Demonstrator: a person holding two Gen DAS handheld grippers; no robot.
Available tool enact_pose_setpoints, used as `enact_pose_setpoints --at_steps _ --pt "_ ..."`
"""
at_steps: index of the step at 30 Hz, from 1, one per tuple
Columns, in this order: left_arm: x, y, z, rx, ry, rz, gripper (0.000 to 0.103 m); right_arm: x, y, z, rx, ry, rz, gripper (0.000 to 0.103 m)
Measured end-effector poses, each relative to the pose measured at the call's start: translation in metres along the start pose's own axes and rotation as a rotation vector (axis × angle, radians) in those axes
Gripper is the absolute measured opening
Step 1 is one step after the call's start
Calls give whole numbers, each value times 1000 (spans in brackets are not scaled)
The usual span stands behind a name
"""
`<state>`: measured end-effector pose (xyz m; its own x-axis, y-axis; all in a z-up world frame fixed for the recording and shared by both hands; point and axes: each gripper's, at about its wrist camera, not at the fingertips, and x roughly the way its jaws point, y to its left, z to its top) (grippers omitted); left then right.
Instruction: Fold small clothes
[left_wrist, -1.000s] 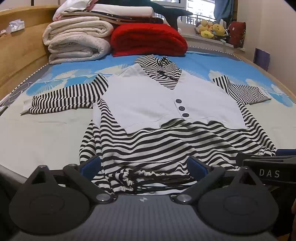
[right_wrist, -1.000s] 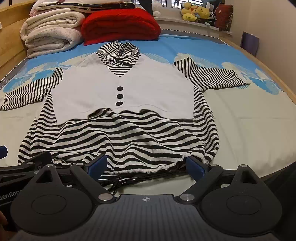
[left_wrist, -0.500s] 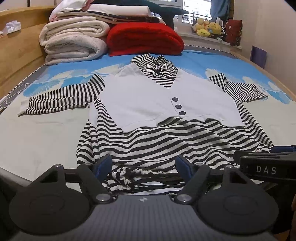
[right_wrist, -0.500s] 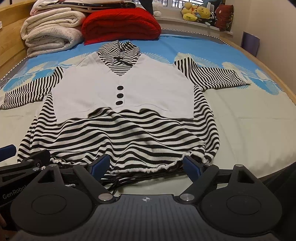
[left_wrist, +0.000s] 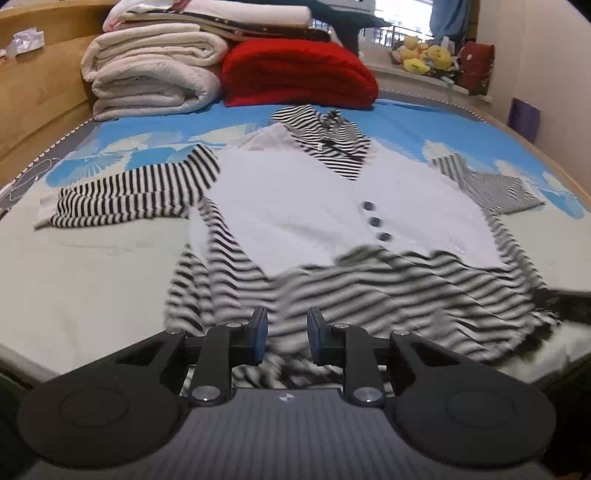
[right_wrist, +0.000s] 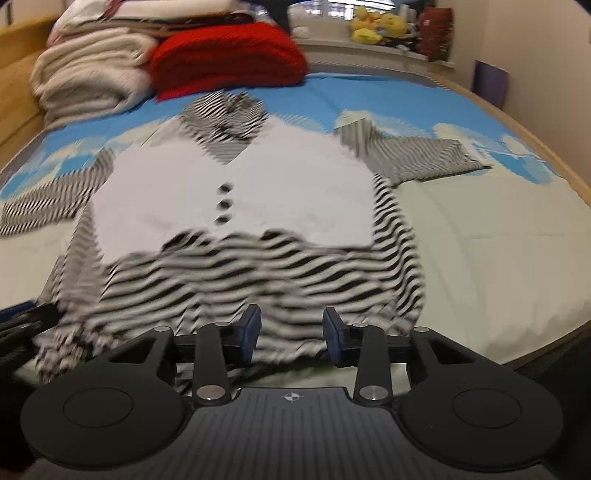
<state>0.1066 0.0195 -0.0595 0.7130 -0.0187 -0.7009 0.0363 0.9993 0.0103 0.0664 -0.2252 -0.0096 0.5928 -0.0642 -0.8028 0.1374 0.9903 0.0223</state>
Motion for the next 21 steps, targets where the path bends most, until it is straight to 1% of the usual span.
enact_pose_setpoints --at_steps 2,4,5,6,8,9,11,12,13,14,15,16,18,20,21 --pt "23 12 12 29 26 24 27 9 -16 16 19 -14 -21 38" --pt "50 25 18 32 83 59 34 21 -30 29 24 -23 -37 43" --pt "65 31 18 29 116 71 39 28 -35 33 24 -23 -52 45" --pt "76 37 16 21 143 79 41 38 -41 35 23 -21 -84 49" --pt "93 49 9 -24 192 111 41 59 -54 34 40 8 -144 50" --pt "99 55 5 -67 225 105 41 70 -62 32 70 36 -169 50" --pt "104 65 -3 -150 272 62 41 85 -76 26 138 76 -210 50" --pt "103 67 -4 -172 270 57 41 93 -83 22 168 104 -227 50" --pt "102 67 -5 -170 264 59 41 97 -87 19 184 121 -230 50" --pt "101 67 -5 -156 263 61 36 102 -92 15 209 149 -228 50" --pt "101 67 -5 -148 259 60 16 105 -94 12 229 166 -223 50" --pt "100 70 -5 -150 257 47 7 105 -94 10 243 178 -220 50" --pt "98 73 -4 -171 249 38 3 109 -93 6 261 204 -209 50" --pt "92 75 1 -189 223 60 3 111 -91 3 260 217 -198 45" --pt "87 79 4 -198 200 88 3 110 -90 3 260 218 -189 34"
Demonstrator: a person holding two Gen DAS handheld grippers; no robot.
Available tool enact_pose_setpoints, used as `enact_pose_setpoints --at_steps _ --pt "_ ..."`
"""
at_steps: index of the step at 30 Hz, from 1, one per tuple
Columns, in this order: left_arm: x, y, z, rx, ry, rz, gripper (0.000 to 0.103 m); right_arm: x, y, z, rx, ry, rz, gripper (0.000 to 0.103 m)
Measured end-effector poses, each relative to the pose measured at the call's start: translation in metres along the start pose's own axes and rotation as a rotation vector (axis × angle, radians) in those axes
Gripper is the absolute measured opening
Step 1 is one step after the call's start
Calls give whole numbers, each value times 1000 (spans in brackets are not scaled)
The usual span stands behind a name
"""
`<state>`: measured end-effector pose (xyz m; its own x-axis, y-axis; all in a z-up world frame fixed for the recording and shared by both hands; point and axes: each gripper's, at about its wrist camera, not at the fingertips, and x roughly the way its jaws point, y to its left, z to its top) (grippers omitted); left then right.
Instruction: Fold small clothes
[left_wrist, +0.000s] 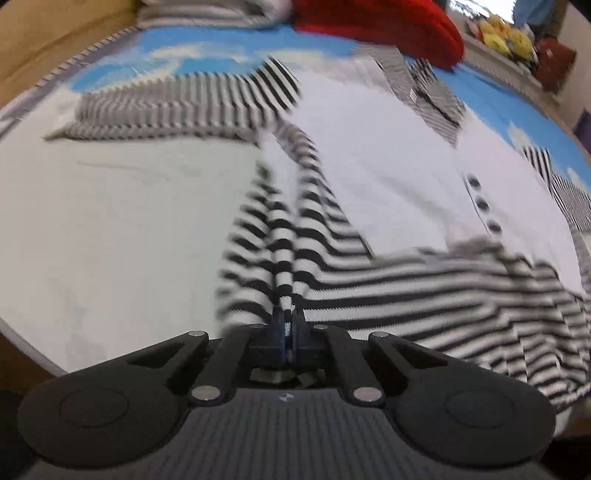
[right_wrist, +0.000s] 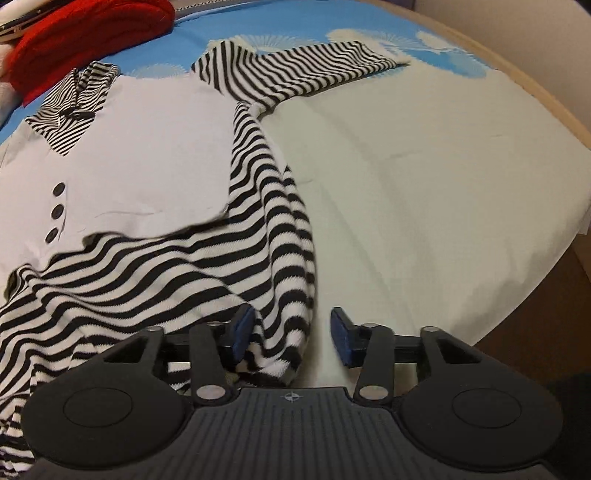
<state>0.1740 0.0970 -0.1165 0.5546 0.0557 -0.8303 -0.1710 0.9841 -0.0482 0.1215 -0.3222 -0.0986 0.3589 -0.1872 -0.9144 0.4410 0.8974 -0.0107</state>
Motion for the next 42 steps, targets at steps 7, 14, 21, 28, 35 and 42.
enact_pose_setpoints --at_steps 7,14,21,28,35,42 --pt "-8 20 4 -48 1 82 3 -19 14 -5 -84 38 107 6" --pt "-6 23 5 -86 63 36 11 -29 5 -8 -53 92 87 6" --pt "-12 12 3 -30 57 50 14 -41 -6 2 58 13 119 27" --pt "-26 -2 6 52 -44 77 26 -36 -10 -1 77 41 27 35" --pt "-5 2 -1 1 67 75 27 -33 0 -4 -25 25 -58 39" --pt "-46 -21 10 74 -218 27 58 -82 21 4 -97 -261 16 41"
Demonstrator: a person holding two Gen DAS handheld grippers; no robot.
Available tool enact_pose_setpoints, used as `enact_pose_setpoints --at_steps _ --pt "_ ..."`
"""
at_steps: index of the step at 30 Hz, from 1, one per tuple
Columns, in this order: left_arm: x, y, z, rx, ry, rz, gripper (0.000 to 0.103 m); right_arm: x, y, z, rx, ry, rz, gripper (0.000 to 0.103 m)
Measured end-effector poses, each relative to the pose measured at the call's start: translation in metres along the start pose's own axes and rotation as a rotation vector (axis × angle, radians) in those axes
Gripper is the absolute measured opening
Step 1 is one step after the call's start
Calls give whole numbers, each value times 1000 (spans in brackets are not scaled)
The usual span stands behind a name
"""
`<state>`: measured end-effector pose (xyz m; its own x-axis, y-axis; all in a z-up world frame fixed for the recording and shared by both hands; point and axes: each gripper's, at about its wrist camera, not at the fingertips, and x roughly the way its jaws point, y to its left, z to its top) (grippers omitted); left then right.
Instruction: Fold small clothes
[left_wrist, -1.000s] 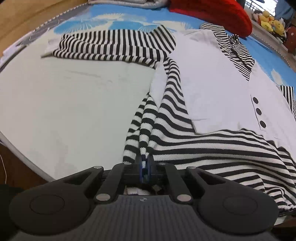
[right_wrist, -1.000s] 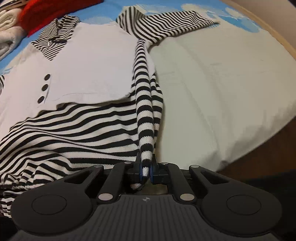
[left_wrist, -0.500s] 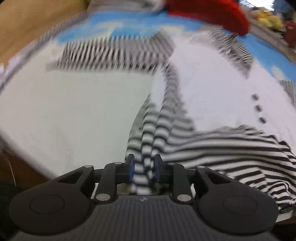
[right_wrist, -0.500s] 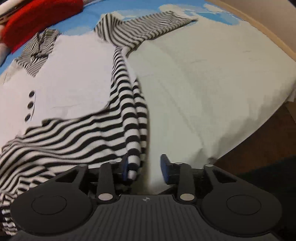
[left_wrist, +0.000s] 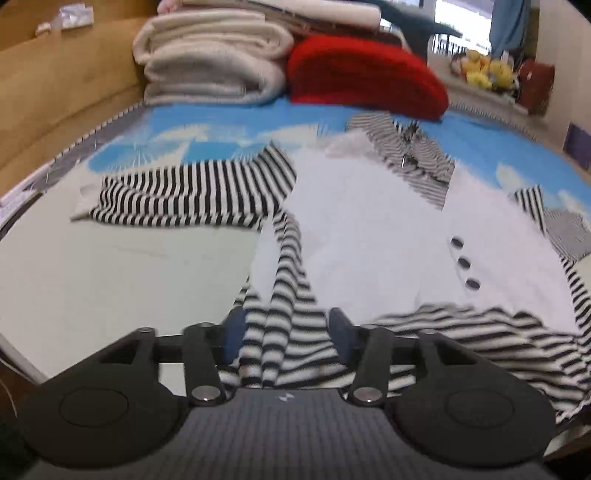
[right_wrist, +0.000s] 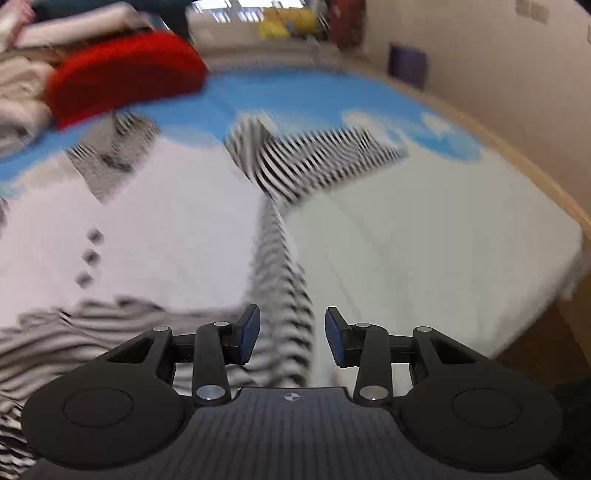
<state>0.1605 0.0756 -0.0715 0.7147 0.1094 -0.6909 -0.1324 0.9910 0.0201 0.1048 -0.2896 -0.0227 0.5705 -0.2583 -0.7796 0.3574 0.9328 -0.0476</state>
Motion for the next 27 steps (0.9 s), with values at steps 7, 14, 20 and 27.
enact_pose_setpoints --at_steps 7,14,20,27 --pt "-27 0 32 41 -159 20 60 -19 16 6 29 -127 117 41" --pt "-4 44 127 -7 -241 20 74 -26 30 17 14 -204 143 41" --pt "68 108 149 -34 -262 44 66 -19 45 24 -50 -207 151 41" --pt "146 201 151 -428 67 87 31 -21 93 76 -185 -257 233 41"
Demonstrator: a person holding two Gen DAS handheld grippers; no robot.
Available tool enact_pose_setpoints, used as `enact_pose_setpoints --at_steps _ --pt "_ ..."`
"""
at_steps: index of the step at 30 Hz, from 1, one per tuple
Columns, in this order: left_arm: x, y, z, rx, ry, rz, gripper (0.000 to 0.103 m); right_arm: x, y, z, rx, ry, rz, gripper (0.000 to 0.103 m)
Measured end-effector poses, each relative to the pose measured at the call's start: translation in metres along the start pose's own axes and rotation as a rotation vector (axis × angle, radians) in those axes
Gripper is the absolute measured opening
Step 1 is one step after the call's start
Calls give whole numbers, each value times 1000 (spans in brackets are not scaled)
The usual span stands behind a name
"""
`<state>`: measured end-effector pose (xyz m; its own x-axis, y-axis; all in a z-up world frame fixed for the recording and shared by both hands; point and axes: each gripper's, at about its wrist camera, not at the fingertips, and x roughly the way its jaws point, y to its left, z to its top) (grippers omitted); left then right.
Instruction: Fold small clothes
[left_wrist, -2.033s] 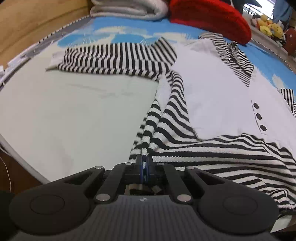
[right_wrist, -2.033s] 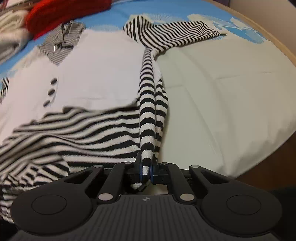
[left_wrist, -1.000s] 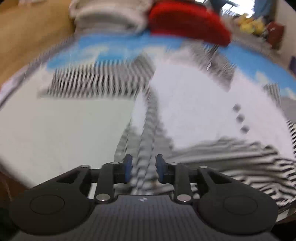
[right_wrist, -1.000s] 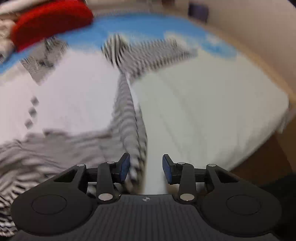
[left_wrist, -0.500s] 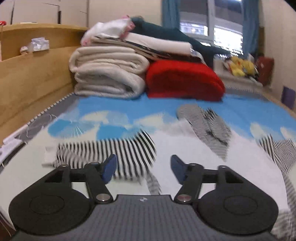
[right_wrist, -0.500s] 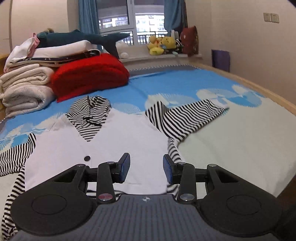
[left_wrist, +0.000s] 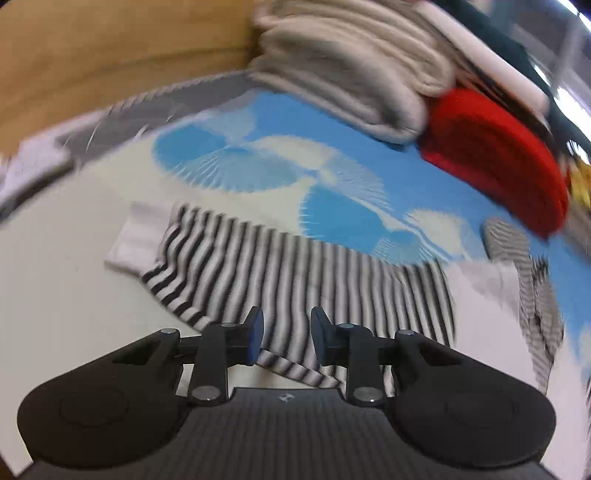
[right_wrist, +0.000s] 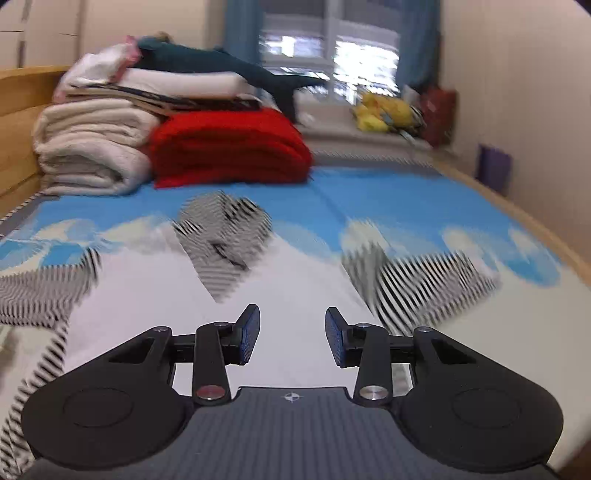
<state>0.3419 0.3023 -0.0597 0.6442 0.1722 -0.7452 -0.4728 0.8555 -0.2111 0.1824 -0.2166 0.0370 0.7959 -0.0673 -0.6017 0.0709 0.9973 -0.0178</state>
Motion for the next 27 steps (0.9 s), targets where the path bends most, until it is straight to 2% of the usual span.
enact_pose_setpoints --at_steps 3,6,10,12,13,15,16,18,20,22,24,25,27 --pt "16 33 12 -107 18 40 31 23 20 37 -19 -40 80 42" --pt "30 73 17 -269 54 61 31 50 37 67 -24 -63 172 43" --pt "41 115 16 -427 82 75 31 87 61 77 -69 -68 296 41" --pt "47 127 18 -468 75 84 31 104 71 69 -102 -28 287 35" --pt "49 130 19 -478 70 87 31 109 75 68 -101 8 271 28" --pt "55 135 21 -501 62 85 31 118 79 71 -70 66 316 26" --pt "59 136 21 -513 65 81 31 117 80 73 -65 68 344 26" --pt "66 132 23 -522 68 82 31 111 79 78 -106 35 361 26" --pt "69 123 26 -489 62 96 30 105 75 83 -160 -7 329 26" --pt "71 108 29 -424 50 123 6 105 67 92 -152 -17 316 26" --pt "60 83 30 -323 7 204 5 110 56 99 -115 -3 301 26" --pt "49 68 30 -294 -28 205 5 113 49 101 -97 9 286 26" --pt "26 35 32 -269 -80 119 5 118 36 102 -59 43 242 26"
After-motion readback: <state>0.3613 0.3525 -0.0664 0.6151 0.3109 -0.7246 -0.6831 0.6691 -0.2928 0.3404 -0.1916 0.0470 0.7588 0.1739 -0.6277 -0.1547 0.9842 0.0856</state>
